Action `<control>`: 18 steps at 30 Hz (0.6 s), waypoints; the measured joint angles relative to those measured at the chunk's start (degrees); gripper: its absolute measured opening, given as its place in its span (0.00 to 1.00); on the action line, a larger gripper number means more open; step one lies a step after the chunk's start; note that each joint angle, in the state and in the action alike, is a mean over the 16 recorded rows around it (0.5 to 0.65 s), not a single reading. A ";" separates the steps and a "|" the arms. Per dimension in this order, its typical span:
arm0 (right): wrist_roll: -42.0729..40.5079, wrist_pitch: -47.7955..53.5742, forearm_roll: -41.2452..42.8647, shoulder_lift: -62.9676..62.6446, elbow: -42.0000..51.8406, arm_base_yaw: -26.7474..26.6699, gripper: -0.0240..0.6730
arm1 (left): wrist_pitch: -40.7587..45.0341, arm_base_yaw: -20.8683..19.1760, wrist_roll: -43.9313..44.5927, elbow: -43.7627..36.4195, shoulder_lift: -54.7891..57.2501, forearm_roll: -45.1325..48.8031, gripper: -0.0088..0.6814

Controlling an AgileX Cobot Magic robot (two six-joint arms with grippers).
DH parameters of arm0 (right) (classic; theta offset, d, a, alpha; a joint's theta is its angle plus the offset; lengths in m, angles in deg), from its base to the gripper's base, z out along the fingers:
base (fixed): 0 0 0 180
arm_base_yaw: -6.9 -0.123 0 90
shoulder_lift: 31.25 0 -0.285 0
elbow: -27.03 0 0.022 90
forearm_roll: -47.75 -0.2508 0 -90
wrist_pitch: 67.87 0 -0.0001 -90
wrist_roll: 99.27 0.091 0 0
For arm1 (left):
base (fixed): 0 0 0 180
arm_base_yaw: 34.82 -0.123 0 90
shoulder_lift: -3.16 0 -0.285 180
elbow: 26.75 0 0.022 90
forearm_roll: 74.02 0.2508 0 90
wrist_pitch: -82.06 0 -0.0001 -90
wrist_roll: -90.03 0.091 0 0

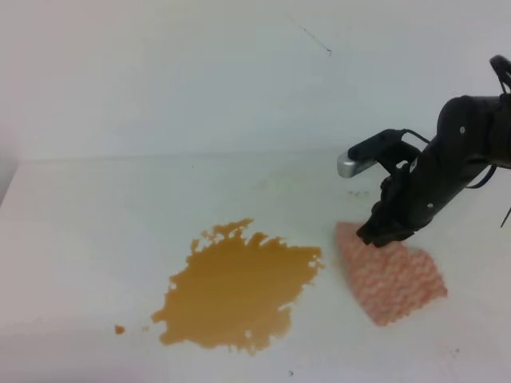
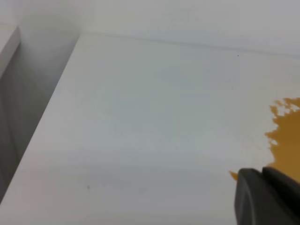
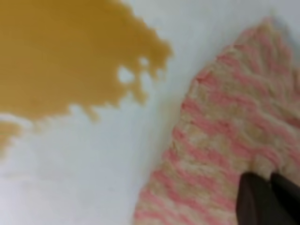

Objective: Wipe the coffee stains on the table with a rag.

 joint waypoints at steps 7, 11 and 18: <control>-4.07 1.67 -7.86 -0.46 -3.90 -0.02 0.05 | 0.16 -0.01 -0.01 -0.14 -0.10 0.00 0.01; -6.69 2.47 -11.91 0.55 -5.67 -0.05 0.05 | 0.33 -0.01 -0.02 -0.28 -0.19 -0.01 0.01; -10.92 3.29 -15.54 2.89 -7.36 -0.09 0.13 | 0.33 -0.02 -0.02 -0.56 -0.39 -0.01 0.01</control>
